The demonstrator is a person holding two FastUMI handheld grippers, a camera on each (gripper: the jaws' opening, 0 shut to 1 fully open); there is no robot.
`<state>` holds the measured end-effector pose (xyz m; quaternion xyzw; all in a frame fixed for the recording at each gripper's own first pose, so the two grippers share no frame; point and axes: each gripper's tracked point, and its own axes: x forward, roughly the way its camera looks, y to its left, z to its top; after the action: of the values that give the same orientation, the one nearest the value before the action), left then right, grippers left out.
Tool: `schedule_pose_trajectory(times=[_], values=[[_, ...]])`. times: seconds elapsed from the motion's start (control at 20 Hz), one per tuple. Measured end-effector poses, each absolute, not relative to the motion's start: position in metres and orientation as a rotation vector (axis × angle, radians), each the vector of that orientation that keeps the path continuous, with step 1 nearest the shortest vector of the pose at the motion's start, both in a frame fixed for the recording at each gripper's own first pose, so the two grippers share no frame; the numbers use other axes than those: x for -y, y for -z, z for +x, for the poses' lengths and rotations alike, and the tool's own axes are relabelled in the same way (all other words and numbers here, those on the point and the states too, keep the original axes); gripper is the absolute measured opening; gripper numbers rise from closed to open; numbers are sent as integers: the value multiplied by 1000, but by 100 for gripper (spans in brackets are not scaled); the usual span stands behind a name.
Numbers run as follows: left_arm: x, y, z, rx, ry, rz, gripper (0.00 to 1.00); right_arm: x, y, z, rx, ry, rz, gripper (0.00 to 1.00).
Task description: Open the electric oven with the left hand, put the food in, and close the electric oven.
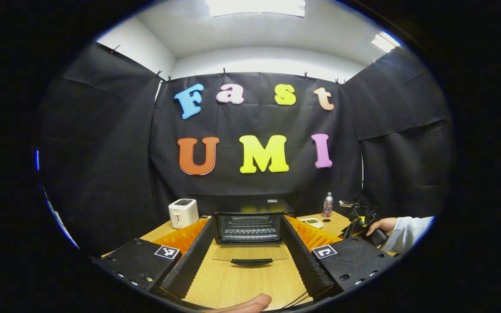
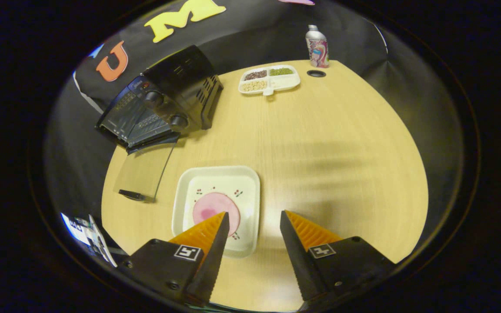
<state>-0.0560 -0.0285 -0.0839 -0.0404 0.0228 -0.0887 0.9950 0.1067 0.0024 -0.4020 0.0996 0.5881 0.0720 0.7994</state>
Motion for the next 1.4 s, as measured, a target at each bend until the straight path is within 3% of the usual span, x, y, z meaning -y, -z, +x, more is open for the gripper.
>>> schedule_pose_trajectory(times=[0.1, 0.15, 0.2, 0.3, 0.4, 0.7, 1.0, 1.1, 1.4], values=[[21, 80, -57, -30, 149, -45, 96, -12, 416, 102, -1302, -178, 221, 61], [20, 80, -57, -23, 143, -29, 96, -10, 423, 101, -1317, -173, 207, 48], [22, 80, -58, -19, 147, -21, 96, -9, 427, 103, -1326, -174, 190, 45], [29, 79, -62, -21, 163, -16, 96, -5, 429, 109, -1321, -147, 225, 10], [29, 79, -62, -21, 168, -13, 96, -7, 428, 112, -1330, -175, 277, 1], [25, 79, -59, -34, 154, -1, 96, -12, 421, 106, -1341, -194, 550, 1], [21, 86, -56, -62, 147, -18, 96, 1, 397, 98, -1288, -212, 515, 4], [19, 85, -57, -61, 141, -20, 96, 3, 386, 93, -1281, -204, 496, 0], [10, 95, -63, -82, 128, -32, 96, -23, 331, 74, -1211, -297, 430, 4]])
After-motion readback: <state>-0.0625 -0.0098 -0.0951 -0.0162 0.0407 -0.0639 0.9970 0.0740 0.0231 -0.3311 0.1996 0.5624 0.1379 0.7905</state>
